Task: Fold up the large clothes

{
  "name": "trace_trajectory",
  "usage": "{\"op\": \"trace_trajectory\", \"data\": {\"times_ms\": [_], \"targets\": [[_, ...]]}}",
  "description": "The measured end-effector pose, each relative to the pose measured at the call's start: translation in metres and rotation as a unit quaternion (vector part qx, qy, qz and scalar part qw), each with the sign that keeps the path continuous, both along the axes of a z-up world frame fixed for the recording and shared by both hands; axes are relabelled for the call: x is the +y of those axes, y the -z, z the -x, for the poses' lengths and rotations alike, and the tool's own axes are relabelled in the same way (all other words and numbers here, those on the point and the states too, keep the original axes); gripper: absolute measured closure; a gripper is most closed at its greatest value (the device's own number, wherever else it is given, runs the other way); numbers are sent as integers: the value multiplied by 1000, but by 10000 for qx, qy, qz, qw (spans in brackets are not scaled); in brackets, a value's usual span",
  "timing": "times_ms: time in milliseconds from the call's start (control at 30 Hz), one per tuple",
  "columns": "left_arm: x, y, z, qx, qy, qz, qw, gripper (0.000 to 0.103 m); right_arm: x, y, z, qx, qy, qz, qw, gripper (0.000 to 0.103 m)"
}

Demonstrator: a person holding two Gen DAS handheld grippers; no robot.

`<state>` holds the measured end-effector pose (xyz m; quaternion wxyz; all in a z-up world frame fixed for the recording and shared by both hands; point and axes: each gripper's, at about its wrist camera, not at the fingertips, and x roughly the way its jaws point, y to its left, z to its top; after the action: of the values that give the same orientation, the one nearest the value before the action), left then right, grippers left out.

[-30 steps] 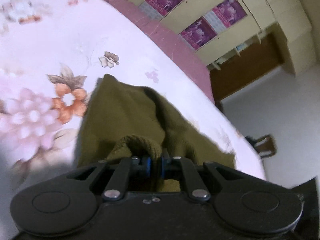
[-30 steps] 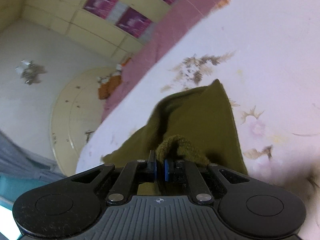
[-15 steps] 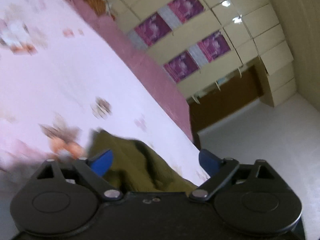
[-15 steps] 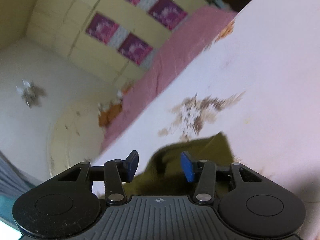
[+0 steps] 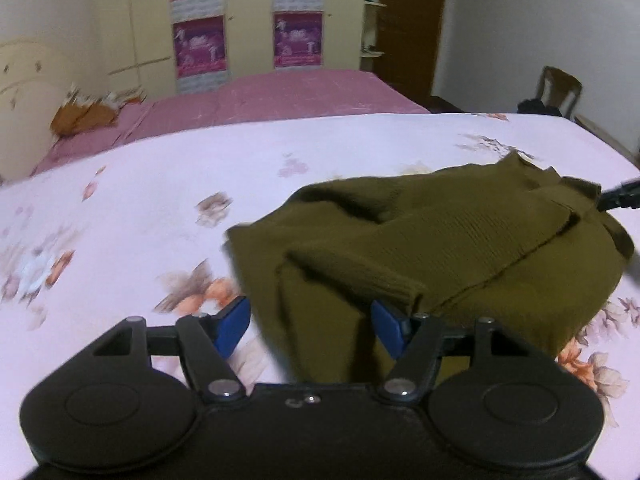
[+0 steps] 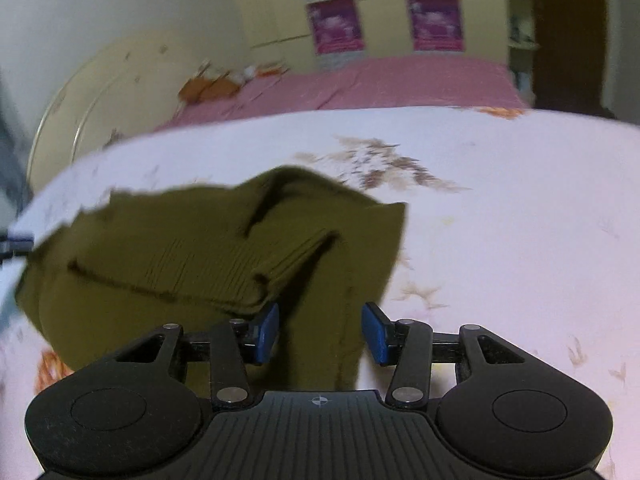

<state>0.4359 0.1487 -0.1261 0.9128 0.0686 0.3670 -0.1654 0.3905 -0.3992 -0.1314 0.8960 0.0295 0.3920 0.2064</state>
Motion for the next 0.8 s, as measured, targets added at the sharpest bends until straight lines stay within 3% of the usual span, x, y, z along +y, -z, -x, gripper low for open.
{"op": "trace_trajectory", "data": {"times_ms": [67,200,333,400,533,633,767,800], "targets": [[-13,0,-12,-92,104,88,9999,38,18,0,-10,-170,-163,219,9995,56],[-27,4,-53,-184,-71,316,9993,38,27,2,-54,-169,153,-69,9997,56],[-12,11,-87,7,-761,1046,9916,41,6,6,-92,101,1237,-784,9892,57],[-1,7,-83,-88,-755,1267,9890,41,-10,2,-91,135,1410,-1243,9821,57],[20,3,-48,-250,-475,706,9961,41,-18,-14,-57,-108,824,-979,9917,56],[28,4,-21,-128,-148,225,9996,42,-17,-15,-27,-135,434,-576,9973,56],[-2,7,-10,-170,586,-645,9960,44,10,9,-13,-8,-253,271,9993,56],[-12,7,-13,-249,747,-689,9945,44,20,15,-14,-42,-420,461,9980,56]]}}
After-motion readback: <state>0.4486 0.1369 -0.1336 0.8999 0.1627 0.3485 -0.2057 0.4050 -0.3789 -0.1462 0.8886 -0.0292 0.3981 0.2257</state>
